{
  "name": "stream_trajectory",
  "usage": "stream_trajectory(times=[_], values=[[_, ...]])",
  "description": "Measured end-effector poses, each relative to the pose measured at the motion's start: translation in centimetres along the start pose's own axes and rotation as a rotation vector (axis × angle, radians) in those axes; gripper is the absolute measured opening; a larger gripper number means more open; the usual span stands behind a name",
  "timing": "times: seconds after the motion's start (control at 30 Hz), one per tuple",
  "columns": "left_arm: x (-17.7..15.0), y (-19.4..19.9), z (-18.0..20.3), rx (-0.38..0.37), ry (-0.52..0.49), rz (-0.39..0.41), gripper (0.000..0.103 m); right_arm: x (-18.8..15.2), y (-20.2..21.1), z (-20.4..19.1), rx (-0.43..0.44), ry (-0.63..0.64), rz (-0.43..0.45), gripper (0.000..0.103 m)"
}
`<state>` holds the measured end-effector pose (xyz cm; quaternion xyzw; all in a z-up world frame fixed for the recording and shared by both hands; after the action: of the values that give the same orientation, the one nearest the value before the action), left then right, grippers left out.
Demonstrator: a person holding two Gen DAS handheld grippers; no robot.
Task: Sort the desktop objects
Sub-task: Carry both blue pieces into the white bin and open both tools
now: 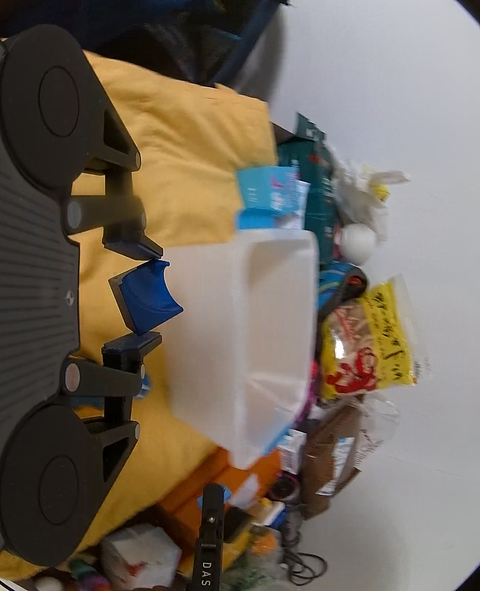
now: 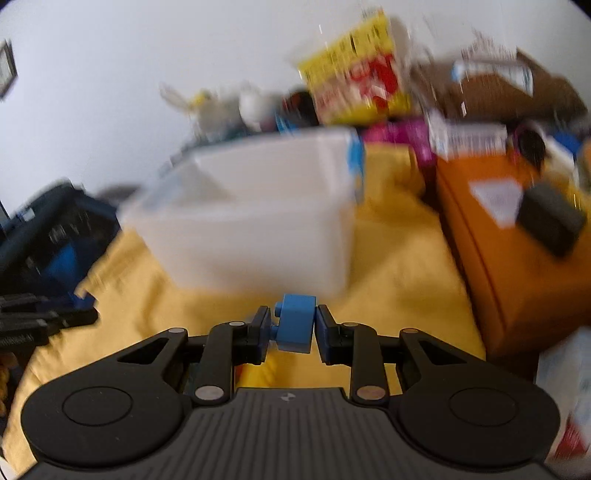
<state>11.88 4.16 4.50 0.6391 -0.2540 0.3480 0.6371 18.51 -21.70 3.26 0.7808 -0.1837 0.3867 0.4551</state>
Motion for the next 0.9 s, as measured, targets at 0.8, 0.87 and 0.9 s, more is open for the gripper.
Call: stream_trajectory(times=[0.8, 0.87, 0.9], values=[[13.5, -6.2, 0.8, -0.029, -0.022, -0.082, 0.046, 13.0, -5.2, -0.6, 0.052, -0.005, -0.084, 0.029], [13.7, -6.6, 0.9, -0.027, -0.024, -0.09, 0.046, 13.0, -5.8, -0.6, 0.045, 0.0, -0.103, 0.029], [13.7, -6.7, 1.0, -0.023, -0.021, -0.095, 0.046, 13.1, -6.0, -0.6, 0.042, 0.0, -0.113, 0.029]])
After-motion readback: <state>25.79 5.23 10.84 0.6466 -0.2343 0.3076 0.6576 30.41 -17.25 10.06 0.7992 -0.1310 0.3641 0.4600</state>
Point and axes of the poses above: each gripper's, at about its wrist camera, not at the fingertips, and y roughly against the way its jaws point, z to its right, x to its top, the point moved 1 cm from there along -y, roughly the way its jaws point, and after that the axes turned 5 degrees about x, right-handed, at the moved point
